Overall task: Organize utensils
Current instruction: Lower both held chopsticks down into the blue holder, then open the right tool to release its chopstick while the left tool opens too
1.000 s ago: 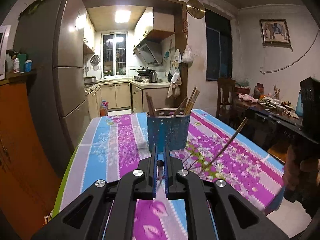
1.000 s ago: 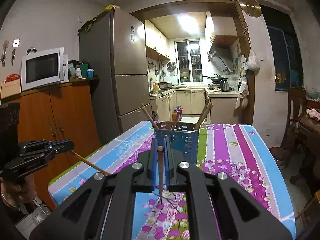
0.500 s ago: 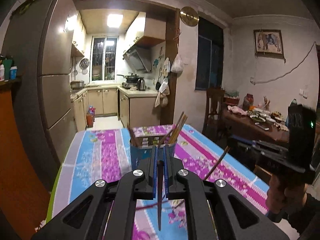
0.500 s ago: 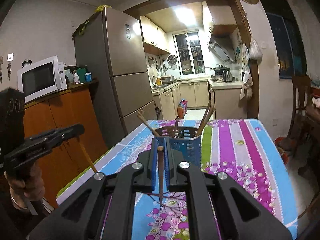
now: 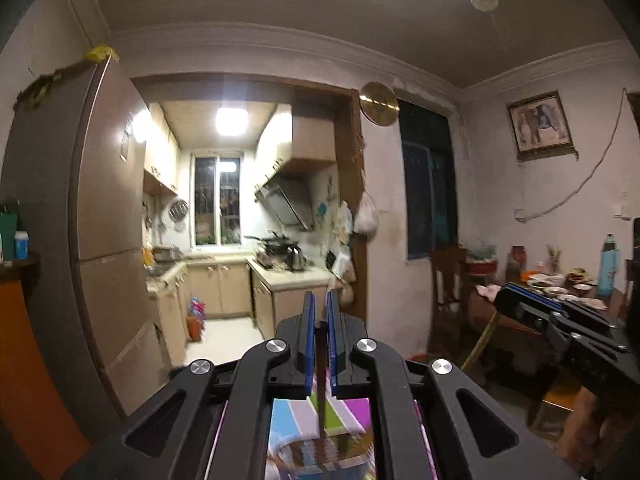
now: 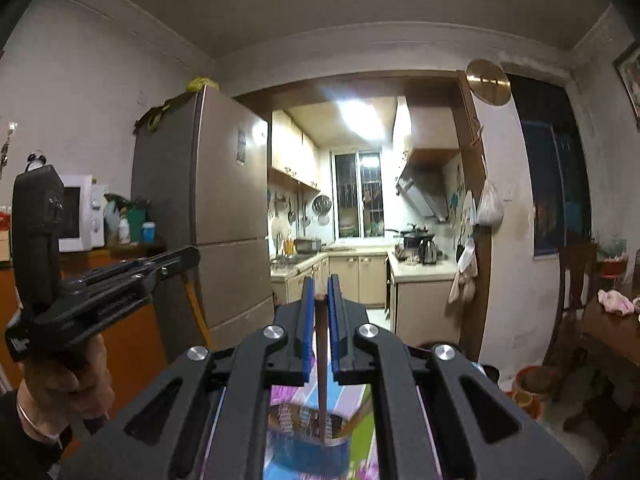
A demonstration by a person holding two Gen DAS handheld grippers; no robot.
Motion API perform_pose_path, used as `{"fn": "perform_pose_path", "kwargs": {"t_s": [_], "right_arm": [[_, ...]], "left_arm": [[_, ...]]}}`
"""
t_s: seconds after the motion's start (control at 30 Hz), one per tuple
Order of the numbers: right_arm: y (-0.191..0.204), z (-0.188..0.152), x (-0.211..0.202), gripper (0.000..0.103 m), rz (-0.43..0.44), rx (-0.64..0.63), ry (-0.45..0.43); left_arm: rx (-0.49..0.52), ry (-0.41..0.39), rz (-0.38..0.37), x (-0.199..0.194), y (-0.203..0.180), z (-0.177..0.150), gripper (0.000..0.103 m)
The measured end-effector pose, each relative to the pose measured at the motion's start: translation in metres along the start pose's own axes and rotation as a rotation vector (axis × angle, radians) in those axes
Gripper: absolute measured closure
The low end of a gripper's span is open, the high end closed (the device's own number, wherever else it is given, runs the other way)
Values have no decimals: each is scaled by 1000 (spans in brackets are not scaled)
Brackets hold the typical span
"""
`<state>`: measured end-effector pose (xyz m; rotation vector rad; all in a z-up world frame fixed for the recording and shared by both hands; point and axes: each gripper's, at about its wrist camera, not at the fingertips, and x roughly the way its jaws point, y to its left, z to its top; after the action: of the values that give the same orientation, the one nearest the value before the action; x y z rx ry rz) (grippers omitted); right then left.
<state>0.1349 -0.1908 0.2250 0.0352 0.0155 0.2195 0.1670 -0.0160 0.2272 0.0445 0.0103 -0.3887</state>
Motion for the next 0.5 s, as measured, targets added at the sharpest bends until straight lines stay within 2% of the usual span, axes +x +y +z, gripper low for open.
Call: {"fn": "perform_pose_path", "kwargs": {"t_s": [0.1,0.23,0.5], "right_arm": [[-8,1,30,98,-11,4,-3],[-21,-13,69,98,-19,21,28],[-43,-83,123,98,13,134,155]], "left_arm": [[3,-8,14,30,3,2,96],[-7,19,21,72,12,-15,96],[-36,156,25,128,27,-82,96]]}}
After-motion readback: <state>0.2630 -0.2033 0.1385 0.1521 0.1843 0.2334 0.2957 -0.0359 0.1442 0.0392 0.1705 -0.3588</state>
